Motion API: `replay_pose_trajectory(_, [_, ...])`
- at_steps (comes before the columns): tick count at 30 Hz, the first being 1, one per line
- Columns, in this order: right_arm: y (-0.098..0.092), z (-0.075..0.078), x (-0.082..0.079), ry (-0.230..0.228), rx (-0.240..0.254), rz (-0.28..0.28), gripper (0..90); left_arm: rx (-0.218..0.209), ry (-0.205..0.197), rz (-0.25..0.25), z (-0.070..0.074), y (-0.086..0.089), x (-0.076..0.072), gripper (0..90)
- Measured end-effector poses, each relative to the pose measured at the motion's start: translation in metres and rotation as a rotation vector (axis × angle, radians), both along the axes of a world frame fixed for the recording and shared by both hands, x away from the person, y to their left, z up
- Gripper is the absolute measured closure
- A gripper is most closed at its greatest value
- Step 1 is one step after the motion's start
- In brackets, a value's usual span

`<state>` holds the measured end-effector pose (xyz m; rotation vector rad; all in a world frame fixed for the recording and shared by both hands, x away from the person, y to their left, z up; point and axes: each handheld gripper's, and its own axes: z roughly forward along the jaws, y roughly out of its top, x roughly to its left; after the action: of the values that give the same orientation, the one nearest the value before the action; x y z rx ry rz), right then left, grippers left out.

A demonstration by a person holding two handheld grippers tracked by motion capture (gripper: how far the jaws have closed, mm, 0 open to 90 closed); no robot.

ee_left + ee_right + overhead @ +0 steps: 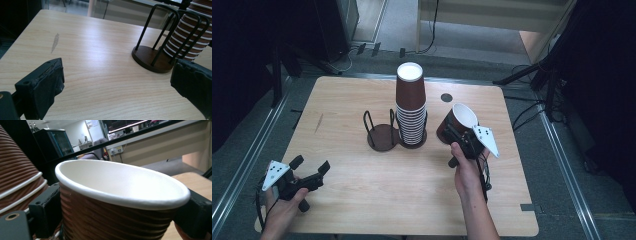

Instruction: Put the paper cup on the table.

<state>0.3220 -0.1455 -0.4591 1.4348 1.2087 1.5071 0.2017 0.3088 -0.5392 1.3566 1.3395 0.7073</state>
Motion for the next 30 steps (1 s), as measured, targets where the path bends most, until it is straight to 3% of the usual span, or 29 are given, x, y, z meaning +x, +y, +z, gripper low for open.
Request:
replay_pose_trajectory(7, [-0.006,-0.004,0.016,-0.025,-0.059,-0.036,9.2,-0.010,0.010,-0.019,-0.002,0.002,0.000,0.0])
replay_pose_trajectory(15, [-0.009,-0.013,0.038,-0.046,-0.199,-0.058,8.7,0.002,0.028,-0.014,-0.007,0.003,0.001,0.0])
replay_pose_trajectory(22, [-0.014,-0.032,0.061,-0.006,-0.238,-0.070,8.4,0.005,0.021,-0.006,-0.010,0.006,0.003,0.0])
replay_pose_trajectory(25, [-0.014,-0.043,0.068,-0.005,-0.337,-0.074,8.3,0.037,0.004,0.014,-0.011,0.007,0.002,0.0])
replay_pose_trajectory(30, [-0.013,-0.058,0.075,0.005,-0.385,-0.059,8.1,0.026,0.009,0.018,-0.012,0.010,0.002,0.0])
